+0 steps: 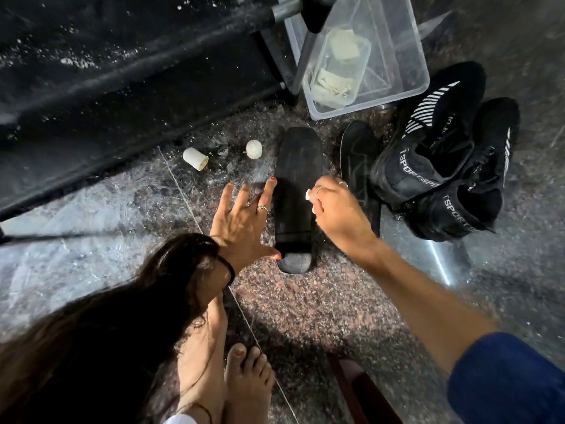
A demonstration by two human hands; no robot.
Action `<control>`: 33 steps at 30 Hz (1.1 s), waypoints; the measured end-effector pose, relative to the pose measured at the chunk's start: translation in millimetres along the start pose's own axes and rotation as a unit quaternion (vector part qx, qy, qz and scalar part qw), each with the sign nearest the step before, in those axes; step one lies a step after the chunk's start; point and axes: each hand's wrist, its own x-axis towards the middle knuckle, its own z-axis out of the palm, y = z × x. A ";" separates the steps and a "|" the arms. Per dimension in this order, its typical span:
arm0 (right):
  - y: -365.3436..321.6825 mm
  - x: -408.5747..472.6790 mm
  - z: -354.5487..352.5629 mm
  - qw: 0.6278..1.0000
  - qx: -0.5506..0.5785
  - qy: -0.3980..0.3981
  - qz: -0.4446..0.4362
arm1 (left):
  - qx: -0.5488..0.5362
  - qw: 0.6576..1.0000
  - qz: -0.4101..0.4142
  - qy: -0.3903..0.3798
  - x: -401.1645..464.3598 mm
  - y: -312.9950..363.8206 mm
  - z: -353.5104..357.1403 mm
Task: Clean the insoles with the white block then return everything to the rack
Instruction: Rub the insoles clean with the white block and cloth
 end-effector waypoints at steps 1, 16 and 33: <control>-5.1 -11.6 3.0 1.000 0.008 -0.014 -0.002 | 0.000 1.000 0.000 0.001 -0.3 0.2 0.0; -42.3 -96.0 28.1 0.997 -0.001 -0.053 -0.053 | -0.005 0.999 -0.007 -0.052 -1.5 9.0 -13.9; -67.4 -96.3 42.5 0.999 0.016 -0.040 -0.024 | -0.018 0.999 -0.007 -0.045 -1.2 11.1 -9.2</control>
